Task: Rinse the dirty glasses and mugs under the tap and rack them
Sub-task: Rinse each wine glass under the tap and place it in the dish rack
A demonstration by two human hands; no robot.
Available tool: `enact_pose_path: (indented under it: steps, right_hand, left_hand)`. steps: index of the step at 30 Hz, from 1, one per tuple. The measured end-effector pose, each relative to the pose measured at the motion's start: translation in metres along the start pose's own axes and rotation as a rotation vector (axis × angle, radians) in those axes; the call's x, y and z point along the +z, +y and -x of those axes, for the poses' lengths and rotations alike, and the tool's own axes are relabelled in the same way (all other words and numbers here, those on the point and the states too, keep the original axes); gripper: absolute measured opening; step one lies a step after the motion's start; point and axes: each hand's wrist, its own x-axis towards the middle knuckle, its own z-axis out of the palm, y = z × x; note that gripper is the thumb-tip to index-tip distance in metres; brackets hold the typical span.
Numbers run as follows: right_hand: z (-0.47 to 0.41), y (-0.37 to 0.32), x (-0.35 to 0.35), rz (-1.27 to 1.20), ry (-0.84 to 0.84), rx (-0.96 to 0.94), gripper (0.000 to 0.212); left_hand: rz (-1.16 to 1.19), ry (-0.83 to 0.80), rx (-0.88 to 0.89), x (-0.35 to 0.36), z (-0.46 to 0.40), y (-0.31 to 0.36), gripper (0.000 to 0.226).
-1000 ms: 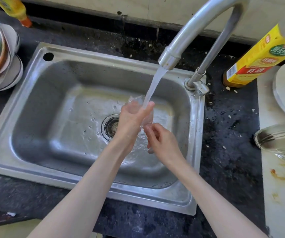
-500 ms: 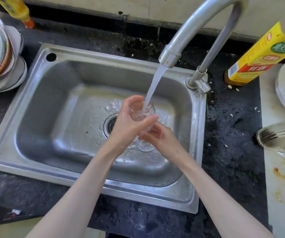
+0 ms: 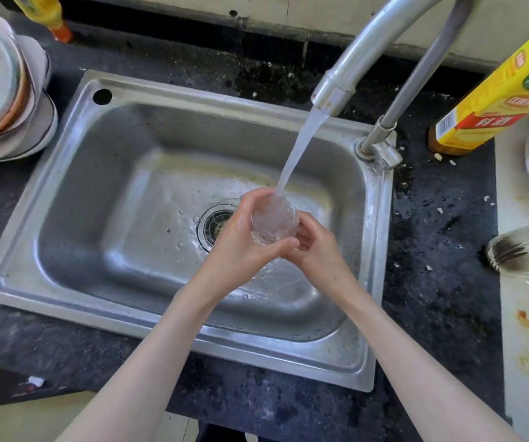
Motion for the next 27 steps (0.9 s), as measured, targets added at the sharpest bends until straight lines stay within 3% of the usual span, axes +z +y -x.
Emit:
enact_pose_path:
  steps: [9,14,16,20,27]
  right_hand:
    - [-0.004,-0.028,-0.023,0.252,-0.017,0.085,0.045]
    - [-0.008,-0.052,-0.062,0.489,0.405,0.019,0.033]
    - [-0.015,-0.055,-0.078,0.633,0.537,-0.046,0.038]
    - [-0.032,-0.054,-0.096,0.861,0.488,-0.042,0.046]
    - [-0.029,-0.059,-0.101,0.896,0.454,-0.05,0.046]
  left_hand:
    - [-0.118,0.104,-0.103,0.001,-0.01,0.024,0.053]
    - [-0.131,0.084,-0.124,-0.004,-0.015,0.04,0.055]
    - [-0.152,0.08,-0.117,-0.005,-0.015,0.048,0.053]
    - [-0.176,0.085,-0.133,-0.005,-0.016,0.061,0.057]
    - [-0.18,0.08,-0.165,-0.007,-0.018,0.072,0.06]
